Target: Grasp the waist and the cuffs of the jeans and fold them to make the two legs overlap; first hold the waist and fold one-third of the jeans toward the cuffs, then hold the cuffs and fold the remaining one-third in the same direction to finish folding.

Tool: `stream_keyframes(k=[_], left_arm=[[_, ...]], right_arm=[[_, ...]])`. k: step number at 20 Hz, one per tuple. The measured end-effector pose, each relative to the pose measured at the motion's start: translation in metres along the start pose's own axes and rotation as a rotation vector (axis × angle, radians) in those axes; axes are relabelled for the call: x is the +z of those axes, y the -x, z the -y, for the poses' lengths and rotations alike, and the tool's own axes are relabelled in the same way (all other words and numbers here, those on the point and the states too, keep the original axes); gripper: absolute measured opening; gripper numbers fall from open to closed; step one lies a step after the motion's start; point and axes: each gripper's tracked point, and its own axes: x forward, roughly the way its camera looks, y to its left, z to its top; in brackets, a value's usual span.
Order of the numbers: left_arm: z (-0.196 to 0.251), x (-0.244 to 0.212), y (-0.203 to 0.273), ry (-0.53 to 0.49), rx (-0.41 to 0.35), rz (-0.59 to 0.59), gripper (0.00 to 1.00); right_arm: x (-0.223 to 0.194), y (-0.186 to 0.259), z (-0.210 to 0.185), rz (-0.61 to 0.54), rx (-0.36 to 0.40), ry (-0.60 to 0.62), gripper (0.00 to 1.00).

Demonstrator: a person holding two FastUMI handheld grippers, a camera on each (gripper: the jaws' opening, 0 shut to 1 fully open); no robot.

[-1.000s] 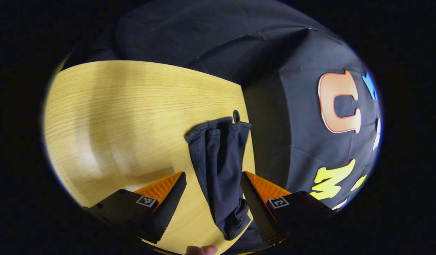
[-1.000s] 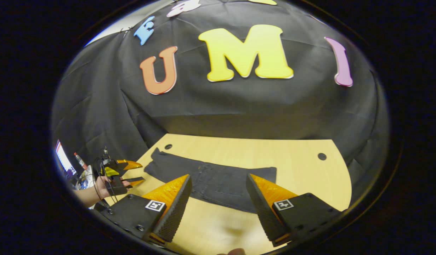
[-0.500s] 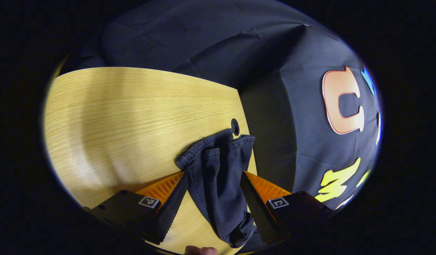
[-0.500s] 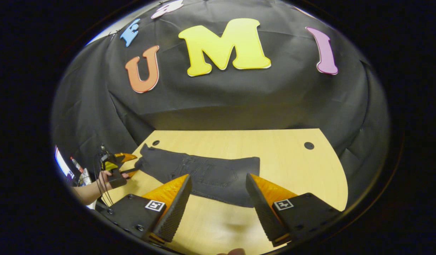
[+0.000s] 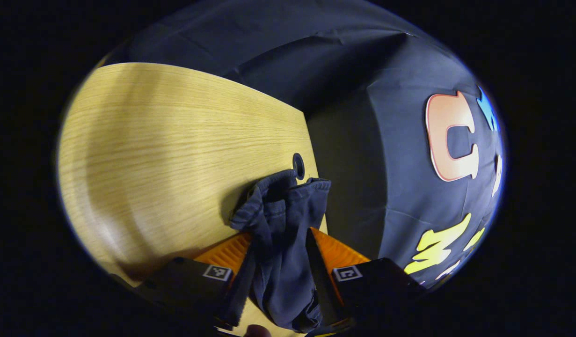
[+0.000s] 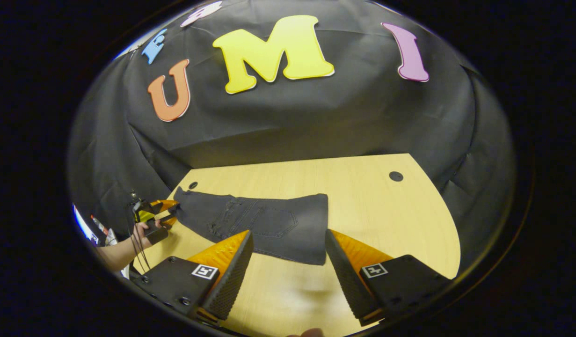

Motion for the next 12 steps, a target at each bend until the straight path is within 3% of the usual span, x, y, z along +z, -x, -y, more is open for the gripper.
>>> stream_keyframes(k=[1, 2, 4, 8, 11, 12], left_arm=[[-0.002, 0.002, -0.004, 0.006, 0.011, 0.007, 0.41], [-0.006, -0.001, -0.008, 0.007, 0.025, 0.011, 0.45], [-0.004, 0.001, -0.002, 0.027, 0.018, 0.019, 0.17], [0.029, 0.007, 0.029, 0.054, -0.073, 0.038, 0.08], [0.071, -0.003, 0.050, -0.050, -0.150, 0.040, 0.05], [0.090, -0.008, 0.059, -0.097, -0.181, 0.039, 0.04]], right_arm=[[-0.001, 0.002, 0.001, 0.002, 0.000, -0.001, 0.95], [0.000, 0.004, 0.001, 0.006, -0.004, 0.003, 0.95], [0.003, 0.010, 0.006, 0.026, -0.019, 0.021, 0.92], [0.008, 0.025, 0.009, 0.063, -0.027, 0.008, 0.95], [0.010, 0.037, 0.014, 0.095, -0.034, -0.025, 0.92], [0.011, 0.042, 0.016, 0.112, -0.042, -0.033, 0.95]])
